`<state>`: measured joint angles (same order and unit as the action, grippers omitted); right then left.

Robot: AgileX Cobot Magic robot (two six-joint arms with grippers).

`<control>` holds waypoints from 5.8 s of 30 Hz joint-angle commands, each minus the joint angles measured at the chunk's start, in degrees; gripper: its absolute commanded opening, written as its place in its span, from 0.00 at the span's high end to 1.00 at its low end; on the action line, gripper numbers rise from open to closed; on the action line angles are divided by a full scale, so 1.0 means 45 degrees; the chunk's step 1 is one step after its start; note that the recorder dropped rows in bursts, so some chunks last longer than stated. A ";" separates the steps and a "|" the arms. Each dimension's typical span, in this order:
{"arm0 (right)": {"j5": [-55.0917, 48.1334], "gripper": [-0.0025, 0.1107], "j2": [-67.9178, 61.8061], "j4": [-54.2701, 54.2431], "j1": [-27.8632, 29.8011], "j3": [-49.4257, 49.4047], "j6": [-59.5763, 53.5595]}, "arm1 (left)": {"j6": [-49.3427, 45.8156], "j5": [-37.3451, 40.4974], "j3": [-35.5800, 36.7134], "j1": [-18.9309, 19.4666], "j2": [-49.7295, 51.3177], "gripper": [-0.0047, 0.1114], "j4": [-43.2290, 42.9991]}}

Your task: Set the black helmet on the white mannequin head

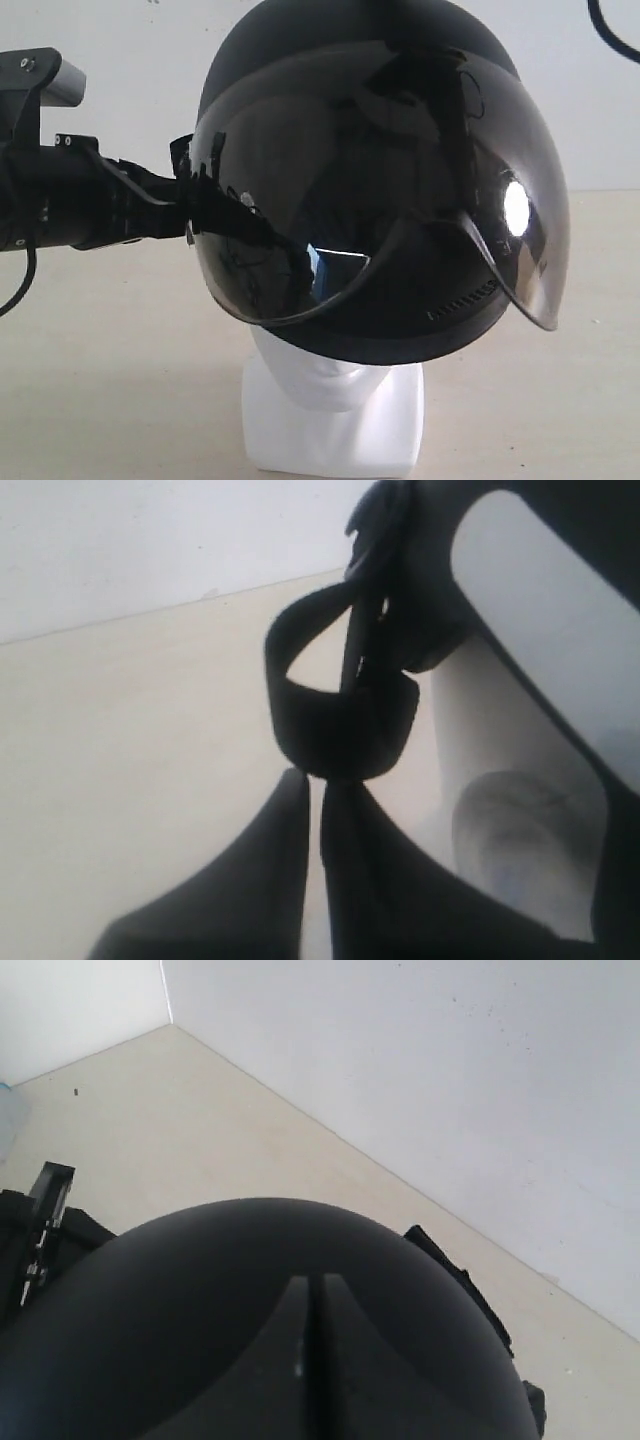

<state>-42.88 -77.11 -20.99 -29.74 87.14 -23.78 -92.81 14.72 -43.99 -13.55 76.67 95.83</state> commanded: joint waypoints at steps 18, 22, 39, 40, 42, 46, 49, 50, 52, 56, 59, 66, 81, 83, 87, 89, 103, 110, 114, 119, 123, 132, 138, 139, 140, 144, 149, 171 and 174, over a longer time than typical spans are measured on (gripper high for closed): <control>-0.0989 0.98 -0.0026 0.0202 -0.0017 0.0776 0.0282 | 0.0774 -0.2353 -0.0370 0.0229 0.1148 0.92 0.0738; -0.1240 0.98 -0.0026 0.0184 -0.0017 0.0776 0.0350 | 0.0774 -0.2353 0.0538 0.0229 0.0456 0.92 0.0738; -0.2046 0.98 -0.0026 0.3501 -0.1955 0.0776 0.3309 | 0.0525 -0.0617 0.1766 0.0229 -0.1872 0.92 0.0675; -0.2105 0.98 -0.0026 0.3501 -0.1955 0.0776 0.3309 | 0.0361 -0.0424 0.1731 0.0229 -0.1981 0.92 0.0675; -0.2105 0.98 -0.0026 0.3501 -0.1955 0.0776 0.3309 | 0.0220 0.0097 0.1642 0.0229 -0.2249 0.92 0.0675; -0.2105 0.98 -0.0026 0.3501 -0.1955 0.0776 0.3309 | 0.0220 0.0392 0.1580 0.0229 -0.2872 0.92 0.0675; -0.2084 0.98 -0.0026 0.3501 -0.1955 0.0776 0.3309 | 0.0220 0.0392 0.1580 0.0229 -0.3353 0.92 0.0336; -0.2084 0.98 -0.0026 0.3501 -0.1955 0.0776 0.3309 | 0.0220 0.0340 0.1580 0.0229 -0.3509 0.92 0.0201; -0.2084 0.98 -0.0026 0.3533 -0.1955 0.0776 0.3309 | 0.0220 -0.0368 0.1546 0.0229 -0.3967 0.92 0.0141; -0.2084 0.98 -0.0026 0.3609 -0.1955 0.0776 0.3309 | 0.0220 -0.2618 0.1352 0.0229 -0.4914 0.92 0.0141; -0.2137 0.98 -0.0026 0.3607 -0.1955 0.0776 0.3281 | 0.0220 -0.2013 -0.0015 0.0229 -0.5374 0.92 0.0109; -0.2597 0.98 -0.0026 0.3584 -0.1955 0.0776 0.2871 | 0.0784 0.2318 -0.5387 0.0229 -0.2100 0.92 -0.0708; -0.2433 0.98 -0.0026 0.2173 -0.1988 0.0776 0.1411 | 0.4023 0.5473 -0.6675 0.0229 0.1270 0.92 -0.6125; -0.2518 0.98 -0.0026 0.2065 -0.2088 0.0776 0.1248 | 0.3948 0.5498 -0.6675 0.0229 0.1270 0.92 -0.5998; -0.2708 0.98 -0.0026 0.1992 -0.2278 0.0776 0.1227 | 0.3948 0.5809 -0.6675 0.0229 0.1270 0.92 -0.5826; -0.2866 0.98 -0.0026 0.1988 -0.2278 0.0776 0.1227 | 0.3948 0.6243 -0.6675 0.0229 0.1270 0.92 -0.5848; -0.2693 0.98 0.0830 0.2141 -0.2278 0.0776 0.1253 | 0.4324 0.8752 -0.6725 0.0203 0.0953 0.92 -0.5736; -0.2136 0.98 0.0852 0.2141 -0.2278 0.0776 0.1253 | 0.4855 0.9596 -0.6725 0.0184 0.0899 0.92 -0.5965; -0.1063 0.98 0.0823 0.2363 -0.2278 0.0776 0.1253 | 0.4965 0.9793 -0.6725 0.0184 0.0879 0.92 -0.5939; -0.0908 0.98 0.0457 0.2753 -0.2278 0.0799 0.1493 | 0.4996 1.0464 -0.6725 0.0184 0.0850 0.92 -0.5888; -0.0584 0.98 0.0239 0.2775 -0.2278 0.1032 0.1604 | 0.5015 1.0543 -0.6725 -0.0219 0.0805 0.92 -0.5894; -0.0877 0.98 0.0262 0.2775 -0.2278 0.1103 0.1770 | 0.5015 0.9065 -0.7231 -0.0587 0.0455 0.92 -0.5871; -0.1243 0.98 0.0262 0.2752 -0.2278 0.1103 0.1821 | 0.5872 0.8338 -0.8089 -0.0514 0.0448 0.92 -0.6410; -0.1311 0.98 0.0262 0.2752 -0.2278 0.1103 0.1821 | 0.6024 0.8181 -0.8235 -0.0514 0.0426 0.92 -0.6659; -0.1404 0.98 0.0262 0.2752 -0.2278 0.1103 0.1821 | 0.6268 0.7930 -0.8350 -0.0514 0.0426 0.92 -0.7030; -0.1774 0.98 0.0262 0.2691 -0.2278 0.1103 0.1495 | 0.7547 0.6450 -0.8461 -0.0514 0.0453 0.92 -0.9689; -0.2054 0.98 0.0262 0.2301 -0.2278 0.1103 0.1222 | 0.7861 0.5859 -0.8461 0.0072 0.0629 0.92 -1.0668; -0.4936 0.98 0.0234 0.1119 -0.2278 0.1103 0.0866 | 0.4397 0.7764 -0.8461 0.0382 0.1889 0.92 -0.6266; -0.5139 0.98 0.0234 0.1119 -0.2278 0.1103 0.0947 | 0.4397 0.7854 -0.8541 0.0330 0.2219 0.92 -0.6204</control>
<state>-61.64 -76.24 -15.93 -39.93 92.22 -19.62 -72.59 48.66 -82.07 -11.67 85.15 67.68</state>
